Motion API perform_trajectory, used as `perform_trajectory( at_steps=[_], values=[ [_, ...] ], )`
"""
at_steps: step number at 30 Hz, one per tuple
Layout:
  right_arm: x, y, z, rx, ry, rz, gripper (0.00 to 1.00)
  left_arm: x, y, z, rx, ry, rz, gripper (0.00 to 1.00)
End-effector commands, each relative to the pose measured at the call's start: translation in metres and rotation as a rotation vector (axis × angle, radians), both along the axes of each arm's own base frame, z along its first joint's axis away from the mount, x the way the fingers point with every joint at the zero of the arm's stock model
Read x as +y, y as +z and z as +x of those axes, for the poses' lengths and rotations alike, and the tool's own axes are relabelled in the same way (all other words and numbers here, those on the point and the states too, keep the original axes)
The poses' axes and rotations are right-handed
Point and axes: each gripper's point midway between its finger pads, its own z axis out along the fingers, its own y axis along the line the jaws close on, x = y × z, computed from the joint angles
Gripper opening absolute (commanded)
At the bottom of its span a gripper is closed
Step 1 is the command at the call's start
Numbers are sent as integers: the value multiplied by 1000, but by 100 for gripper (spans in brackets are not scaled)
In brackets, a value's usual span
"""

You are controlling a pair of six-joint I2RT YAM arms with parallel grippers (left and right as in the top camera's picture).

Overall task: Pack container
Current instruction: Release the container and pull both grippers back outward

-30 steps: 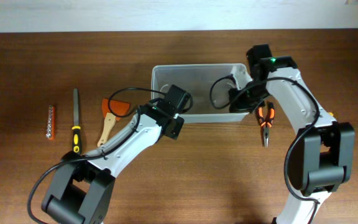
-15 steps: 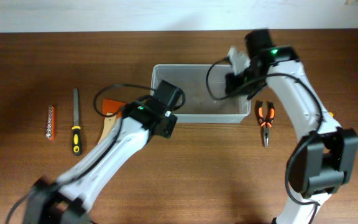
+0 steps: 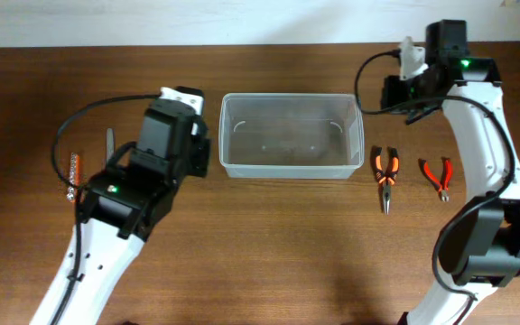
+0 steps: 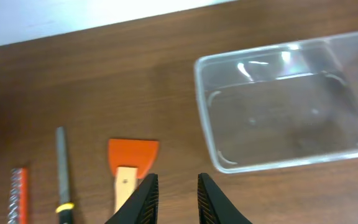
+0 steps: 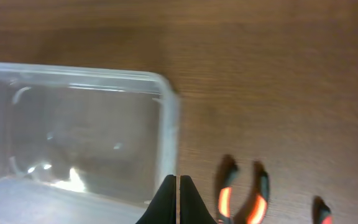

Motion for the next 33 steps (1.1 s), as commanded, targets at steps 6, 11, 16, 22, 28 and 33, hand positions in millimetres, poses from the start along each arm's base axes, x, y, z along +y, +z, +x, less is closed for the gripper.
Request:
perform_trajectory(
  at_steps=[6,11,16,22,28,33],
  values=[
    [0,-65,8,143,-45,41,4,14,3,-2,5,35,9,23],
    [28,-84,14,159,14,175,4,16,-1,-6,25,39,21,23],
    [53,-94,15,176,65,231,4,18,-4,-9,45,41,30,23],
    [79,-93,16,156,121,231,4,19,-6,-11,54,41,34,23],
    [70,-98,15,170,99,179,4,21,-6,-10,52,49,41,23],
    [44,-95,0,234,39,185,4,36,-2,-8,29,111,98,34]
  ],
)
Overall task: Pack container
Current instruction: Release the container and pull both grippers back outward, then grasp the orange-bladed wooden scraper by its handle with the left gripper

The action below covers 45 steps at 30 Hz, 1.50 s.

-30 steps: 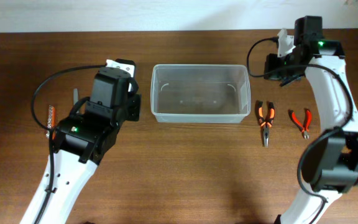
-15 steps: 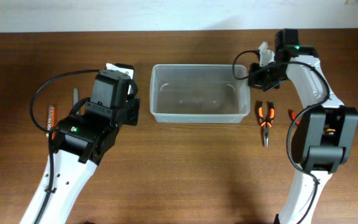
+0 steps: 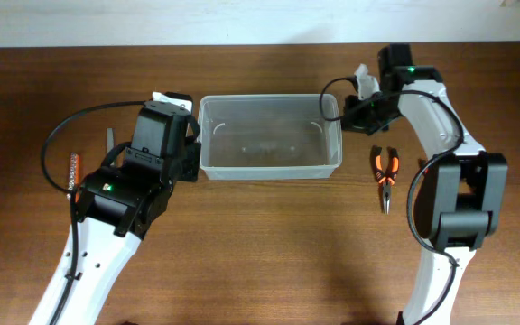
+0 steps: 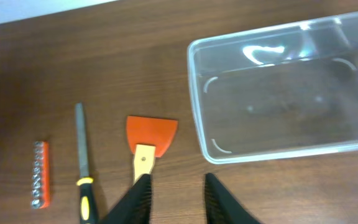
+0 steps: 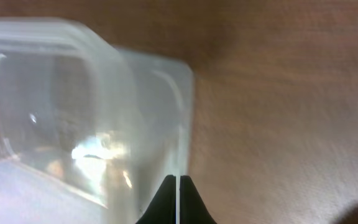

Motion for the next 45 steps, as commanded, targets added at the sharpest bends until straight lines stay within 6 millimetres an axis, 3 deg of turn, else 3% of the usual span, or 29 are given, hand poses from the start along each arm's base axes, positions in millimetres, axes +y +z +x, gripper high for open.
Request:
perform_trajectory(
  at_steps=[1,5,7,11,12,14,16,19,21,25,30,35,38,45],
  values=[
    [-28,7,-4,24,-65,-12,4,17,10,1,-35,60,47,35],
    [-47,38,-15,-2,-74,-21,4,32,12,6,-46,107,41,43],
    [-55,59,-20,-41,-68,-46,4,39,12,10,-50,120,13,55],
    [-59,121,-29,-185,-58,-87,5,45,-7,20,30,-13,-44,61],
    [-59,134,-31,-217,-59,-88,11,48,-14,21,56,-29,-56,62],
    [-58,169,-39,-305,-62,-95,35,56,-31,23,117,-43,-84,65],
    [-57,202,-50,-384,-65,-101,48,60,-48,25,180,-51,-117,69],
    [-54,249,-71,-505,-69,-110,75,61,-79,27,280,-74,-145,70],
    [-53,275,-86,-574,-71,-115,99,59,-99,30,335,-125,-118,71],
    [-49,313,-115,-681,-73,-123,99,68,-140,37,449,-125,-28,71],
    [-47,335,-142,-738,-75,-127,99,83,-190,42,576,-100,48,71],
    [-45,332,-156,-706,-74,-125,99,86,-229,45,649,-94,60,71],
    [-45,326,-160,-675,-74,-123,99,86,-241,48,656,-96,60,71],
    [-44,320,-166,-638,-73,-120,99,85,-241,62,604,-95,62,70]
  ],
)
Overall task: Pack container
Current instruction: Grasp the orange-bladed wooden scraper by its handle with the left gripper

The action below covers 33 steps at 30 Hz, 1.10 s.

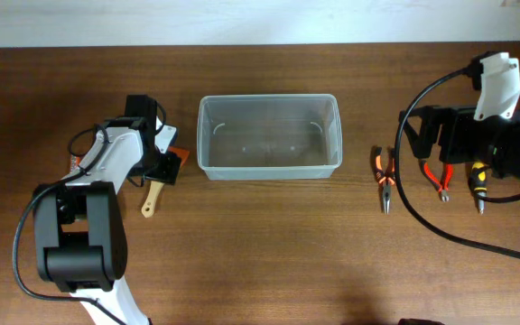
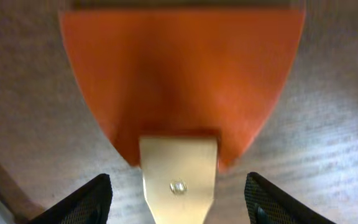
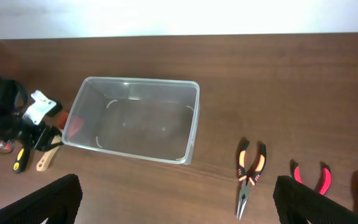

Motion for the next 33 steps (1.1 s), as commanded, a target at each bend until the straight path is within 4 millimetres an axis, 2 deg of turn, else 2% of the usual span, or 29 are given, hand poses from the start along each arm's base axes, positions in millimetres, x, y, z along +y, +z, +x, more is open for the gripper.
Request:
perform_trajectory(
  at_steps=[1,9,18,19,23,28,31,33],
  values=[
    [1,2,-2,-3,5,-8,99,1,4,13,-40,-18,10,70],
    [1,0,-4,9,5,-7,99,1,-16,5,21,19,5,70],
    [1,0,-4,10,5,-7,99,1,-18,4,28,19,4,70],
    [1,0,-4,10,5,-6,99,1,-18,4,28,19,4,67],
    [1,0,-4,9,5,-7,99,1,-18,3,34,19,4,46],
    [1,0,-4,9,5,-7,99,1,-18,1,41,19,5,40],
    [1,0,-4,9,5,-7,99,1,-15,3,40,18,5,29],
    [1,0,-4,9,5,-7,99,1,-5,9,30,18,5,21]
  ],
)
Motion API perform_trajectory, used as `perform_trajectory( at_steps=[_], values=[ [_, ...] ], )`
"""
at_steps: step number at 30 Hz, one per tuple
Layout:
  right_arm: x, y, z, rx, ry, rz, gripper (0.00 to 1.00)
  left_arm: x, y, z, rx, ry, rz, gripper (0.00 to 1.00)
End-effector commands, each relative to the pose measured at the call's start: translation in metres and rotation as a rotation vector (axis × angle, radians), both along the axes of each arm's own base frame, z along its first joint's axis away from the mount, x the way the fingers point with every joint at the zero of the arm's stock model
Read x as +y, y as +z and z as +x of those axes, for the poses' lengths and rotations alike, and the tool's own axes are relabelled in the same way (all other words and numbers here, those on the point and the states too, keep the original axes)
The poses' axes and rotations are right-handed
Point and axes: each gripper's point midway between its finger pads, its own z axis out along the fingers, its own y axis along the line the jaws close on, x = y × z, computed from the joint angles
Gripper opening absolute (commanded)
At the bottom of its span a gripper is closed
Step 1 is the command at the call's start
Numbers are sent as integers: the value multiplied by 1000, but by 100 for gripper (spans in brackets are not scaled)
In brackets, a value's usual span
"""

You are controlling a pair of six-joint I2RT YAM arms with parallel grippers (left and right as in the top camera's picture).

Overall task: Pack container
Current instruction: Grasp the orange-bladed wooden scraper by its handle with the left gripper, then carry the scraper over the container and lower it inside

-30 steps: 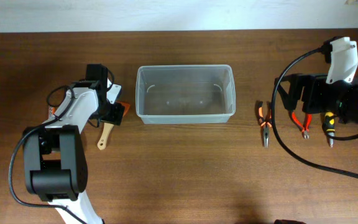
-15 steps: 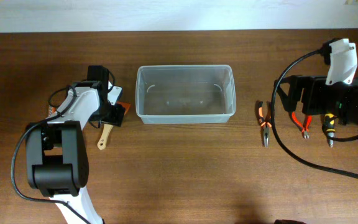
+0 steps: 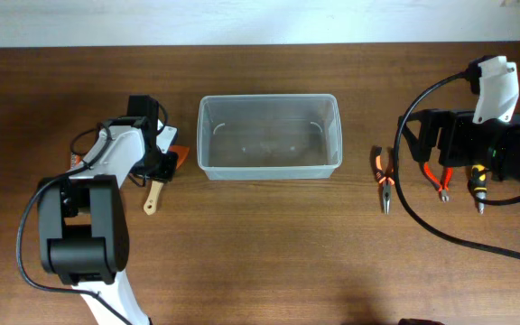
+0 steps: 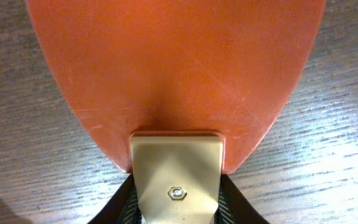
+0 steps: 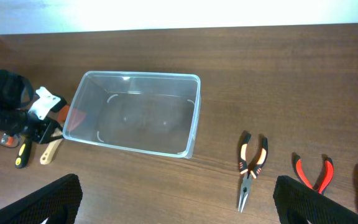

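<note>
The clear plastic container (image 3: 269, 135) stands empty at the middle of the table, and shows in the right wrist view too (image 5: 135, 115). Left of it lies a scraper, its orange blade (image 4: 176, 74) filling the left wrist view and its pale wooden handle (image 3: 152, 197) pointing toward the front. My left gripper (image 4: 176, 202) is shut on that handle just behind the blade, low on the table (image 3: 156, 170). My right gripper (image 5: 188, 205) hangs high over the right side, wide open, holding nothing.
Orange-and-black long-nose pliers (image 3: 385, 176), red pliers (image 3: 439, 176) and a yellow-handled tool (image 3: 477, 185) lie right of the container. A yellow-handled file (image 5: 20, 155) lies beside the scraper at the left, partly under my left arm.
My left gripper's fingers stood wide apart on either side of the scraper's handle; now they are shut on it. The right arm, container and pliers have barely shifted.
First my left gripper hovered above the scraper and my right, shut, was by the container's far right corner. Then the container sat further left with the right gripper at its rim. Later the right arm was high at the right, open, and the left was down astride the handle, which it now grips.
</note>
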Motion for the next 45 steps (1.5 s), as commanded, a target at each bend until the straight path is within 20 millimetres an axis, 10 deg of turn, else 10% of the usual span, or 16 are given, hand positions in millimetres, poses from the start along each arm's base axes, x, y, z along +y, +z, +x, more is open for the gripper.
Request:
perform_trajectory(
  at_steps=[1,10,15,19,28,45],
  values=[
    [0,4,0,-14,5,-10,99,1,14,15,-21,-3,8,19],
    [1,4,0,-14,5,-9,99,-10,192,93,-367,-33,3,12],
    [0,4,0,-14,5,-9,99,-78,289,100,-567,-286,-48,8],
    [0,4,0,-14,5,-9,99,-155,323,87,-662,-588,-31,4],
    [1,3,-1,-10,5,-9,99,-266,266,53,-559,-1132,41,2],
    [1,-1,-4,11,5,-7,99,-281,82,64,-173,-1197,-36,2]
  ],
)
